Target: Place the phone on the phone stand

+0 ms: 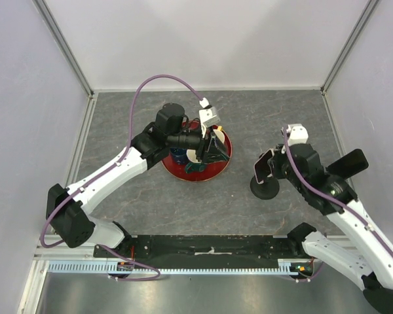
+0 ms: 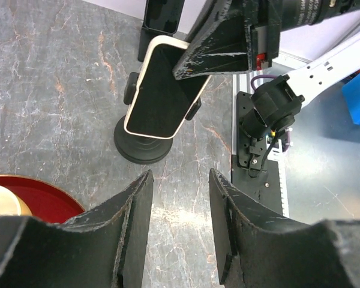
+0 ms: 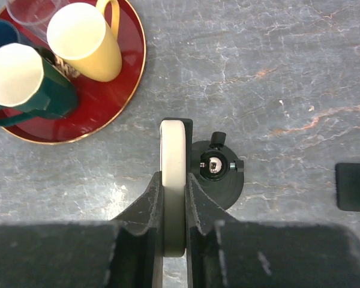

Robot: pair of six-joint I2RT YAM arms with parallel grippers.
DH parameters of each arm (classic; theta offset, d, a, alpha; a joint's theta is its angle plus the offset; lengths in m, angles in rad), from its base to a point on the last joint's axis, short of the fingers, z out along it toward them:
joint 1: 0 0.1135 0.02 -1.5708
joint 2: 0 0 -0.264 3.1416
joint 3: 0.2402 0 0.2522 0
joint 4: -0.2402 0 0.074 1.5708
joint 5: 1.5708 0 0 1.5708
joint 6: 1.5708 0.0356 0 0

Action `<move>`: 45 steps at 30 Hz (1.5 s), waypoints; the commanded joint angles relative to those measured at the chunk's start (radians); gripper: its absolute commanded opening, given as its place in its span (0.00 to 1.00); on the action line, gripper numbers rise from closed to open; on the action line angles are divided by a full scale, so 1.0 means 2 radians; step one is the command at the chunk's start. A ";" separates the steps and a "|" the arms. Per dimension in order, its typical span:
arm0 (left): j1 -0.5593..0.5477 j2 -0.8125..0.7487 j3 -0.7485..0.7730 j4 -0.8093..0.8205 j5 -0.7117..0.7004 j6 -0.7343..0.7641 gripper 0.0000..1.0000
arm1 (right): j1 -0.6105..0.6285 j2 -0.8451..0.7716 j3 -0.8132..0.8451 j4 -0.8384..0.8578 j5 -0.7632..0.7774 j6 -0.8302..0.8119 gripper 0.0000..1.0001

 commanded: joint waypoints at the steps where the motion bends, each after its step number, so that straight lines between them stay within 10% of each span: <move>1: -0.008 -0.023 0.000 0.025 0.014 -0.022 0.49 | -0.006 0.055 0.126 -0.033 0.002 -0.063 0.00; 14: -0.096 -0.064 -0.012 0.012 -0.050 0.005 0.47 | -0.288 0.221 0.214 0.035 -0.207 -0.223 0.00; 21: -0.143 -0.088 -0.034 0.015 -0.216 0.004 0.56 | -0.430 0.289 0.253 0.120 -0.342 -0.222 0.00; 29: -0.277 -0.108 -0.071 0.028 -0.380 0.081 0.64 | -0.503 0.277 0.195 0.248 -0.418 -0.230 0.00; 45: -0.341 -0.131 -0.108 0.075 -0.486 0.126 0.73 | -0.544 0.320 0.202 0.240 -0.403 -0.277 0.00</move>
